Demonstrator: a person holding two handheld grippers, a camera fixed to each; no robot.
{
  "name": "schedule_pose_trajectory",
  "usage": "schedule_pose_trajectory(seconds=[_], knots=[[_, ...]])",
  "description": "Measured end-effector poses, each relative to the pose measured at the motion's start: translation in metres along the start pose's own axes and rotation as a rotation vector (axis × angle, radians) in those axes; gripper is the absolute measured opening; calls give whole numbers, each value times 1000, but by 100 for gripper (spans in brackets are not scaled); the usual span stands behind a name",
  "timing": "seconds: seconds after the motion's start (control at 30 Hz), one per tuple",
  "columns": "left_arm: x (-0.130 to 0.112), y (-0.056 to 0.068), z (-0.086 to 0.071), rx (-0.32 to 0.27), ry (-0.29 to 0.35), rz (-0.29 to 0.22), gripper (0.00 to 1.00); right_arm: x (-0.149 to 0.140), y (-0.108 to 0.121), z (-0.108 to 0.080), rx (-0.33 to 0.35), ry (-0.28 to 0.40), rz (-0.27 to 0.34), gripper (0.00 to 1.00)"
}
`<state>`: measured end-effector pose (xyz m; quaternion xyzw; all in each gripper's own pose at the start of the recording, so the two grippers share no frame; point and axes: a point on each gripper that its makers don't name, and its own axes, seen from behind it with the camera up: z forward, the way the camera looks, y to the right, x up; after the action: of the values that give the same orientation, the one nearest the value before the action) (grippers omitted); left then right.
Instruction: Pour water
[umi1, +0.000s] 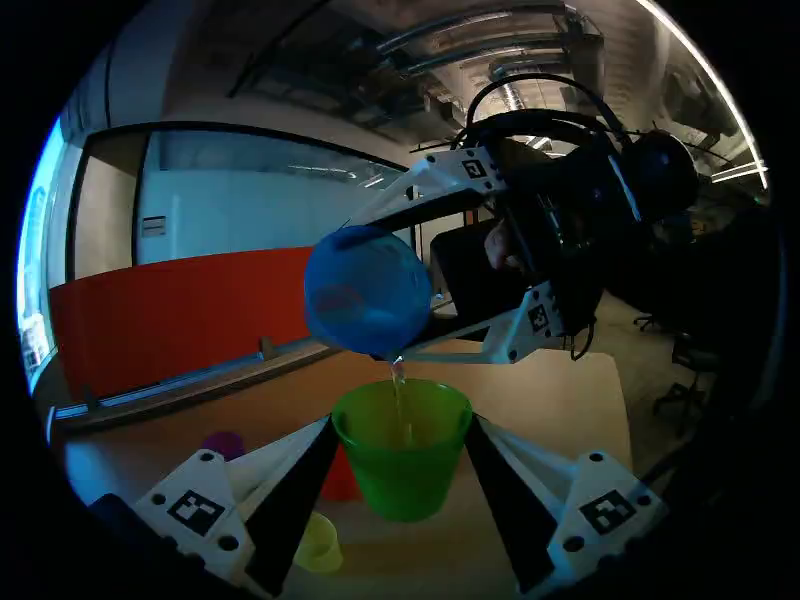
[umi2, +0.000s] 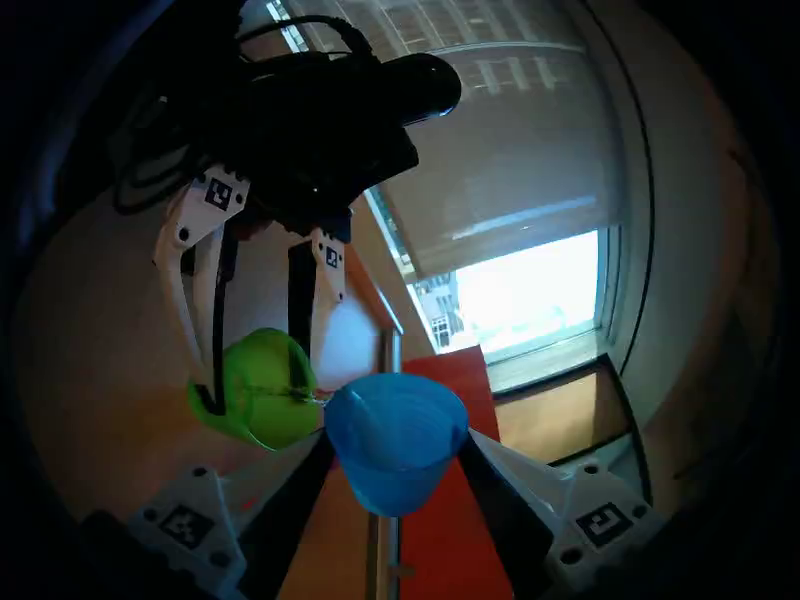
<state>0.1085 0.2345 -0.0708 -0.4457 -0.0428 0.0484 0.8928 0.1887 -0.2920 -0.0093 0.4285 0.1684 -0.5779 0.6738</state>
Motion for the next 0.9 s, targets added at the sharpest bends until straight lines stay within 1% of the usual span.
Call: schedule_pose_trajectory(seconds=[0.57,0.9], knots=[[1,3,3,-5,-2,5,87,-4,7,-4,-14,-9,-43,89],[-3,4,6,-8,-12,6,87,-6,7,-2,-14,-15,-65,89]])
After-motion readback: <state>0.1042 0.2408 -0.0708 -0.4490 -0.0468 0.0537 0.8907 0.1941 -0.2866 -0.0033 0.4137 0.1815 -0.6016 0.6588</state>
